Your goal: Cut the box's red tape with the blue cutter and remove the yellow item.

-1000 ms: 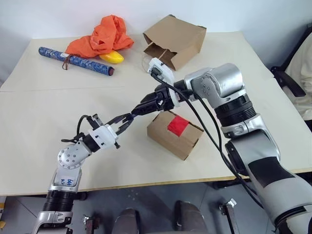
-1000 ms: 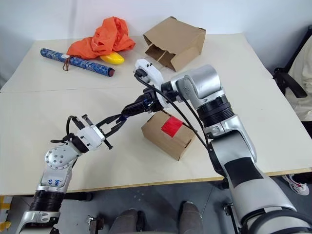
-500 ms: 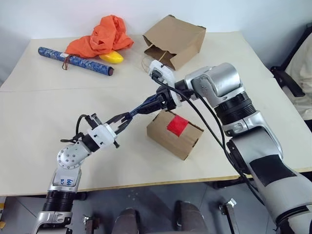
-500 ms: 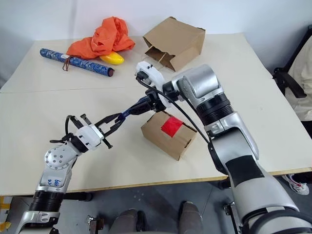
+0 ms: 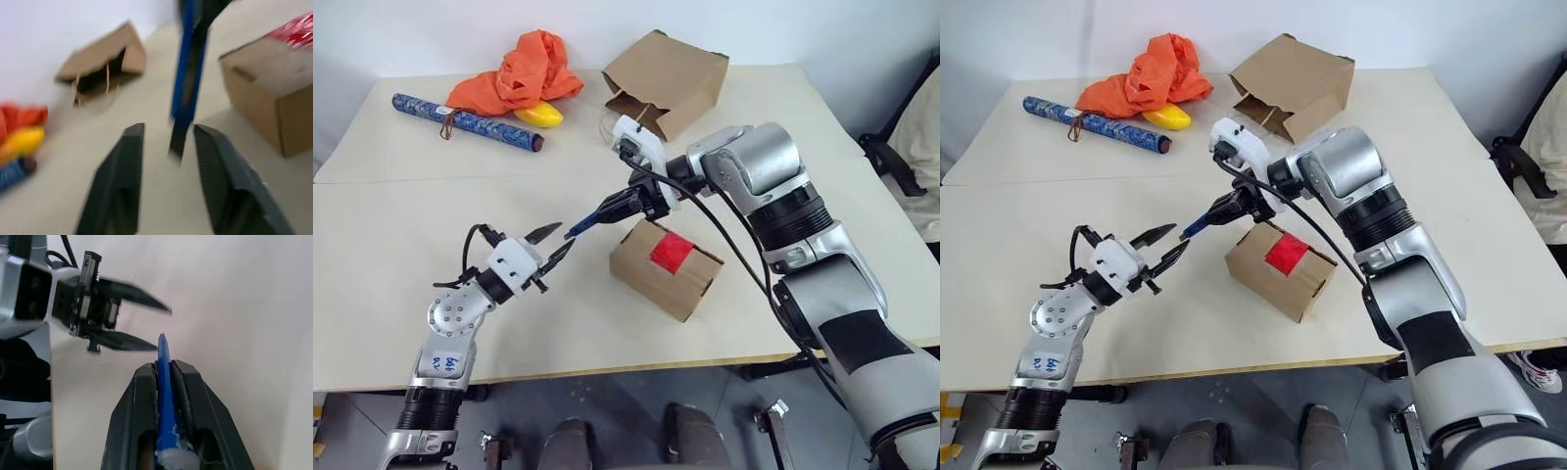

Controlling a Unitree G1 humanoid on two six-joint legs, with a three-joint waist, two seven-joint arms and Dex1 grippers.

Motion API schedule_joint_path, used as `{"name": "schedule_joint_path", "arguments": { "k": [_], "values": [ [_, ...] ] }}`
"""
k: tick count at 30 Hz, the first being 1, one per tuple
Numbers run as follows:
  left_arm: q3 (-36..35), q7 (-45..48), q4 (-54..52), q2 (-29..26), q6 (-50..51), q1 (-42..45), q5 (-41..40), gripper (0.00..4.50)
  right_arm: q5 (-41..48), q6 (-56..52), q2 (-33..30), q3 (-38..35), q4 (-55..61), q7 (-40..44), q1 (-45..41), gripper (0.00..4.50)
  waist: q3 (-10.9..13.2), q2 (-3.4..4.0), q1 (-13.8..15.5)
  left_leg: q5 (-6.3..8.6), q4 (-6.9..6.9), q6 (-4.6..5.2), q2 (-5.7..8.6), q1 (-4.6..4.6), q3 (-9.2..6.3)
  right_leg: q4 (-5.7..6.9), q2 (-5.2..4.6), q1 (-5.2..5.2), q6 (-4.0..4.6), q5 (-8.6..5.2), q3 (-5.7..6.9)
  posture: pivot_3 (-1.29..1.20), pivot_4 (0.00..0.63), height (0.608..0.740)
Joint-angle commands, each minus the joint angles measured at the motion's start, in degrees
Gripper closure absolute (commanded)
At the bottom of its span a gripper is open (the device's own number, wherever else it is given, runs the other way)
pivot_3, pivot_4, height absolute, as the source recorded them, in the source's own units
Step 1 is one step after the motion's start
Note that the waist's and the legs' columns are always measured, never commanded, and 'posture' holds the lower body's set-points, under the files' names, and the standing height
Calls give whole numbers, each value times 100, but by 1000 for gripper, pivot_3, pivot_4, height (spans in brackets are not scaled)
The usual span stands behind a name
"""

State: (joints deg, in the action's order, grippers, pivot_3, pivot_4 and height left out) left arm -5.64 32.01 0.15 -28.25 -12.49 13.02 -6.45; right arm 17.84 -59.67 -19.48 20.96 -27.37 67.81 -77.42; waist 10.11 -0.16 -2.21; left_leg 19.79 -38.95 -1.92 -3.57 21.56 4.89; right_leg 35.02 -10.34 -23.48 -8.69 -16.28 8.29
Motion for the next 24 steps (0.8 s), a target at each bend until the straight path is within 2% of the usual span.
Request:
{"name": "schedule_joint_path", "arguments": {
  "k": [1, 6, 7, 10, 16, 21, 23, 24],
  "values": [
    [-518, 166, -651, -358, 643, -157, -622, 1598, 9, 25, -110, -273, 226, -104, -223, 4369, 0, 0, -11, 0, 0, 0, -1, 0, 0, 1, 0, 0, 0, 0, 0, 0, 150, 740],
    [-1303, 597, -1152, -954, 1523, -747, -1479, 70, 45, -55, -261, -433, 352, -220, -162, 4369, 0, 0, -80, 1, 9, -1, -2, -1, 1, -1, 0, -3, 0, 0, 0, 0, 150, 740],
    [-1531, 730, -1290, -1097, 1774, -945, -1730, 0, 59, -76, -315, -462, 414, -234, -127, 4369, 1, -1, -94, 1, 10, -1, -3, -1, 2, -2, 0, -3, 0, 0, 0, 0, 150, 740],
    [-2024, 961, -1653, -1414, 2554, -1474, -2331, 0, 106, -151, -469, -566, 607, -285, -2, 4369, 2, -2, -101, 2, 16, -4, -3, -1, 4, -1, 0, -9, 0, 0, -1, 0, 150, 740],
    [-2124, 1030, -2085, -1592, 3157, -1523, -2721, 0, 183, -304, -661, -795, 902, -469, 234, 4369, 2, -3, -24, 2, 4, -4, -4, 0, 8, -2, 0, -7, 0, 0, -4, 0, 150, 740],
    [-1459, 848, -2336, -1566, 3818, -842, -2818, 0, 334, -490, -907, -1198, 1298, -770, 520, 4369, 3, -4, 76, 3, 2, -4, -4, 0, 10, 0, 0, -8, 0, 0, -7, 0, 150, 740],
    [-1046, 840, -2234, -1352, 3902, -369, -2816, 0, 409, -619, -1013, -1388, 1514, -914, 668, 4369, 2, -4, 74, 3, 2, -4, -3, 0, 12, 0, 1, -8, 0, 0, -7, 0, 150, 740],
    [-781, 882, -2153, -1170, 3903, -57, -2829, 186, 461, -728, -1100, -1529, 1677, -1014, 768, 4369, 2, -5, 78, 3, 2, -4, -2, 0, 12, 1, 0, -7, 0, 0, -7, 0, 150, 740]
  ]
}}
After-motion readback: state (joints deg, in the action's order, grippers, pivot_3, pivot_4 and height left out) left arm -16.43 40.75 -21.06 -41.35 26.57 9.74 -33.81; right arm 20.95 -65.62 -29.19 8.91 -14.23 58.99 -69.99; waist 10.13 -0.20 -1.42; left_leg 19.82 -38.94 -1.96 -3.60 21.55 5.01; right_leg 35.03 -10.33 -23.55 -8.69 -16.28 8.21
